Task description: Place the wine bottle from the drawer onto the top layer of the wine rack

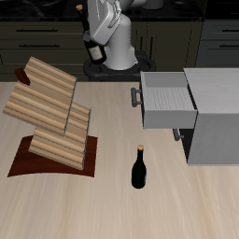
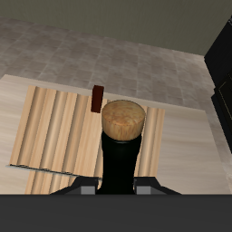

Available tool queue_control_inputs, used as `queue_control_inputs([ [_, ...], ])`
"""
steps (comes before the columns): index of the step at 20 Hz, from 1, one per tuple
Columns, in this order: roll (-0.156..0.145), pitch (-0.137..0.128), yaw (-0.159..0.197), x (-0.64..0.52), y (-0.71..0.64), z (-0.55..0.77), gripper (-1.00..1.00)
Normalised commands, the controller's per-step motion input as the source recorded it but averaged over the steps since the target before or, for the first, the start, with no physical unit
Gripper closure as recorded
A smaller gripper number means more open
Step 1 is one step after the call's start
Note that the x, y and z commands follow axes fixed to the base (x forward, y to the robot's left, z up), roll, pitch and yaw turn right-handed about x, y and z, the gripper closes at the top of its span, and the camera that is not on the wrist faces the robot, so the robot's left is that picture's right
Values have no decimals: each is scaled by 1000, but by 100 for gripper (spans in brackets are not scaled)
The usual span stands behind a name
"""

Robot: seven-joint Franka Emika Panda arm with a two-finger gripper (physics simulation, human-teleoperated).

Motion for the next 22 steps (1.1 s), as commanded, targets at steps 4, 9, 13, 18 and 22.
queue_control_inputs([
  [4,-48,29,-44,72,-195,-72,100],
  [9,-93,12,-89,-17,-400,-126,100],
  [13,-86,32,-95,38,-413,-156,100],
  [18,-48,31,-38,21,-185,-147,100],
  [22,-73,72,-104,104,-319,-380,100],
])
